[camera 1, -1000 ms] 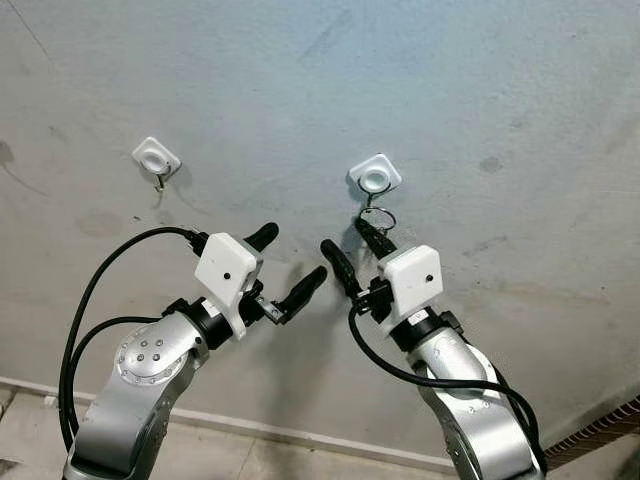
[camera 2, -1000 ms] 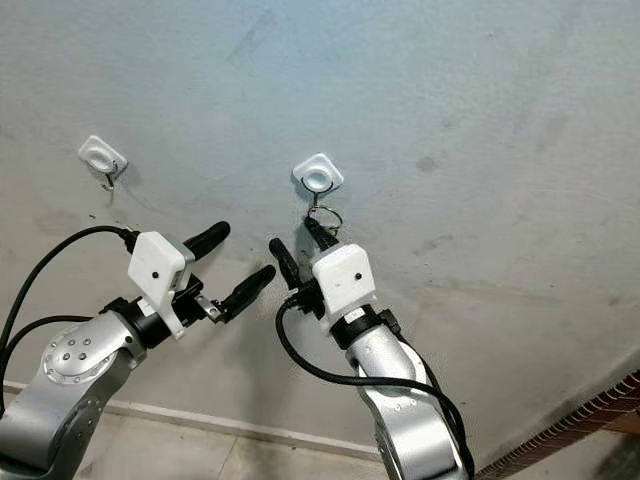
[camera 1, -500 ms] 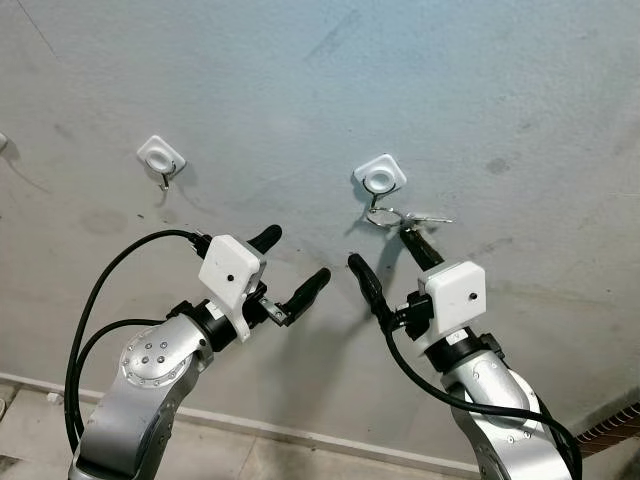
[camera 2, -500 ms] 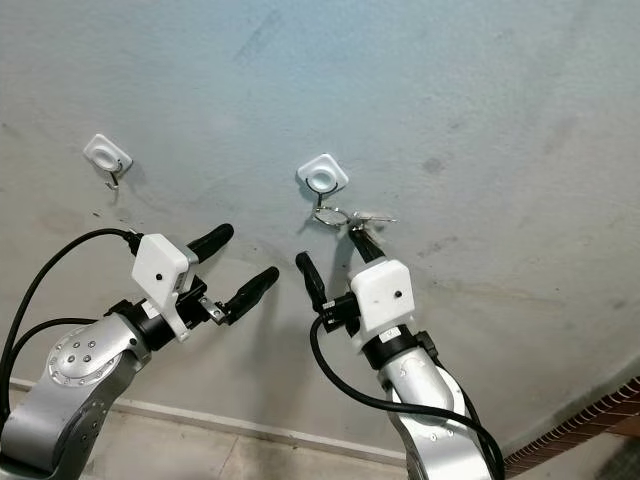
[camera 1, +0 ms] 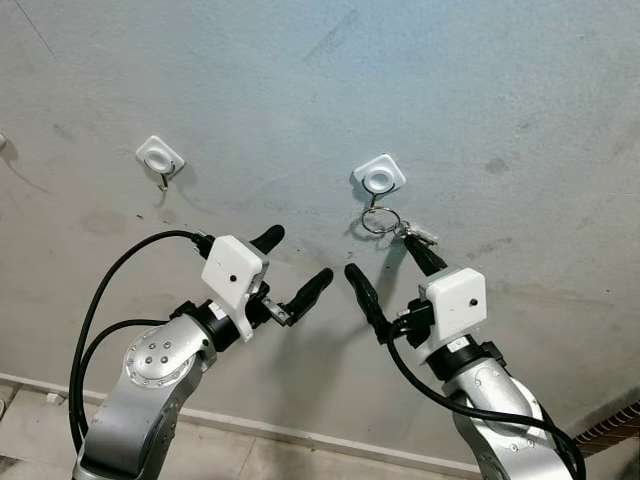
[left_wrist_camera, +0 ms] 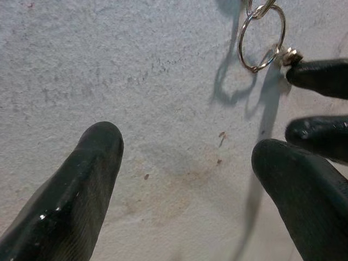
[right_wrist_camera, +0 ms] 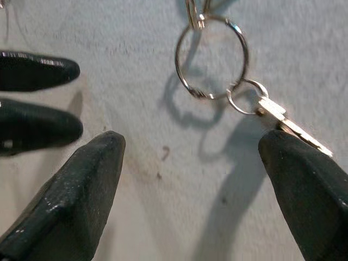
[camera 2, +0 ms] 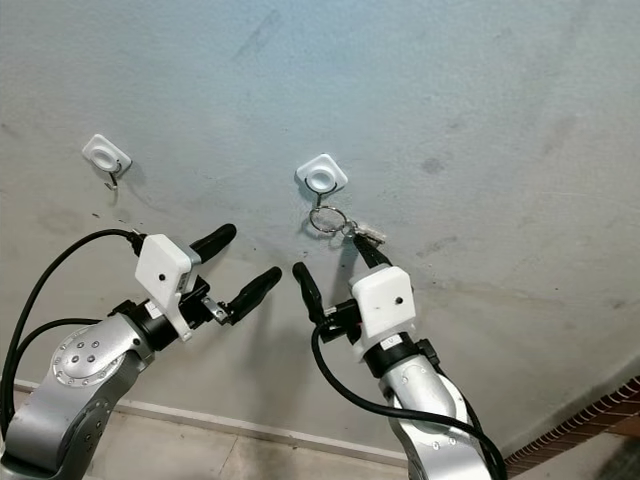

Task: Hang keys on a hook

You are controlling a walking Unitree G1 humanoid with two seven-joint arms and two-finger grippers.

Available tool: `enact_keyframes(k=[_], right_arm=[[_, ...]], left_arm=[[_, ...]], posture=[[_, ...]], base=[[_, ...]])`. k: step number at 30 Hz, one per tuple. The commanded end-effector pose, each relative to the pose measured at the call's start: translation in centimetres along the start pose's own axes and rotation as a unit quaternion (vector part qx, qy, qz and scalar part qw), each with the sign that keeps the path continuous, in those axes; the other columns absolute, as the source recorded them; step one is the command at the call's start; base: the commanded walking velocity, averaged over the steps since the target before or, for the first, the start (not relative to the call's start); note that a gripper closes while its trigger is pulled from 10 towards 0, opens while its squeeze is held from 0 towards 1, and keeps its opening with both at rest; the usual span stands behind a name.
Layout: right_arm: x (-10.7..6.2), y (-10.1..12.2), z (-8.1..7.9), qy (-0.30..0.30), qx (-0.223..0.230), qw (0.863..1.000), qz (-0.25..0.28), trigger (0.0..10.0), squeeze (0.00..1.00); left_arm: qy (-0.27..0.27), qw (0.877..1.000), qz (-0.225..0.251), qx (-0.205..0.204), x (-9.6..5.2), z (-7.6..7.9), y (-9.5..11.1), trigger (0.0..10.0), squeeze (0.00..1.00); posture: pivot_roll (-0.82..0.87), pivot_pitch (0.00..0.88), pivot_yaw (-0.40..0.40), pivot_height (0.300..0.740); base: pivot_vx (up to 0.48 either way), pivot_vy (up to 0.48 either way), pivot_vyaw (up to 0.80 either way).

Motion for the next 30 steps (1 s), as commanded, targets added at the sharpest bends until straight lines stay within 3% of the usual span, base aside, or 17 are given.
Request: enact_keyframes(k=[1, 11, 19, 23, 24, 30], right_arm=[[-0.1, 0.7, 0.1, -0.004, 0.000, 1.000, 0.011, 10.0, 1.00], [-4.2, -1.6, 0.7, -0.048, 0.009, 0.997, -0.052, 10.0, 1.00], [-5.7, -1.0, 2.5, -0.120, 0.011, 0.991, -0.051, 10.0, 1.00], [-6.3, 0.3, 3.8, -0.171, 0.011, 0.985, -0.037, 10.0, 1.00], [-6.4, 0.4, 4.1, -0.182, 0.010, 0.982, -0.038, 10.0, 1.00], [-6.0, 0.3, 4.8, -0.179, 0.000, 0.983, -0.045, 10.0, 1.00]], left_arm=[[0.004, 1.000, -0.002, 0.005, 0.0, -0.2, 0.0, 10.0, 0.00], [0.000, 1.000, -0.002, 0.003, 0.3, -0.2, -0.2, 10.0, 0.00], [0.022, 1.000, -0.015, 0.008, -0.1, -0.7, -1.0, 10.0, 0.00], [0.061, 0.997, -0.043, 0.030, -1.4, -1.3, -2.4, 10.0, 0.00], [0.093, 0.993, -0.058, 0.036, -2.2, -2.1, -3.2, 10.0, 0.00], [0.147, 0.983, -0.090, 0.057, -3.9, -3.1, -4.6, 10.0, 0.00]], posture=[[0.15, 0.002, -0.011, 0.740], [0.12, 0.000, -0.001, 0.740], [0.10, 0.000, 0.002, 0.740], [0.09, 0.000, -0.011, 0.740], [0.09, 0.000, -0.016, 0.740], [0.11, 0.000, -0.043, 0.740]], base=[[0.000, 0.000, 0.00], [0.000, 0.000, 0.00], [0.000, 0.000, 0.00], [0.000, 0.000, 0.00], [0.000, 0.000, 0.00], [0.000, 0.000, 0.00]])
Point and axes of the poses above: a point about 5 cm out from each wrist's last joint towards the gripper, its own x axis pointing out of the wrist towards the gripper, its own y axis along the axis of the wrist's last joint, z = x × y, the point moved 2 cm from there along x, pointing out of the wrist towards the gripper, and after that the axes turned 3 degrees about x, right-handed, at the moved point
